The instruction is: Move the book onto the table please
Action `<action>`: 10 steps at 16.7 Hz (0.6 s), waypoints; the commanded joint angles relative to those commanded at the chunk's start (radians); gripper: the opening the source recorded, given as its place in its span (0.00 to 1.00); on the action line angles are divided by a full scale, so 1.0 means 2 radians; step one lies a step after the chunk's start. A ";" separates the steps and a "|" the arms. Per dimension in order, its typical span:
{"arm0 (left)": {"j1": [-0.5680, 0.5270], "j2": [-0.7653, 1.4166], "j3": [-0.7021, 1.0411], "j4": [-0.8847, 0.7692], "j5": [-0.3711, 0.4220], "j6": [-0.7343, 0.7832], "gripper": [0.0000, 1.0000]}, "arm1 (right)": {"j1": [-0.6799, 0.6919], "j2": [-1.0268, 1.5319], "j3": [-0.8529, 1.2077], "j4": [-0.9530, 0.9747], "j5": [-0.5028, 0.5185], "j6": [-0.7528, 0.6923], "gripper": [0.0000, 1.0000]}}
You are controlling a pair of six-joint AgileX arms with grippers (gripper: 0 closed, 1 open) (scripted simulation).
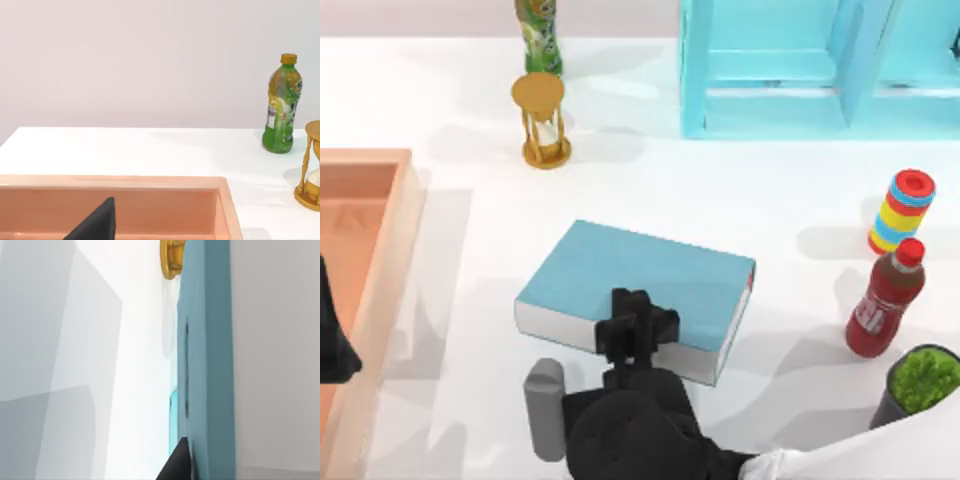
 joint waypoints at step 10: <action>0.000 0.000 0.000 0.000 0.000 0.000 1.00 | 0.000 0.000 0.000 0.000 0.000 0.000 0.68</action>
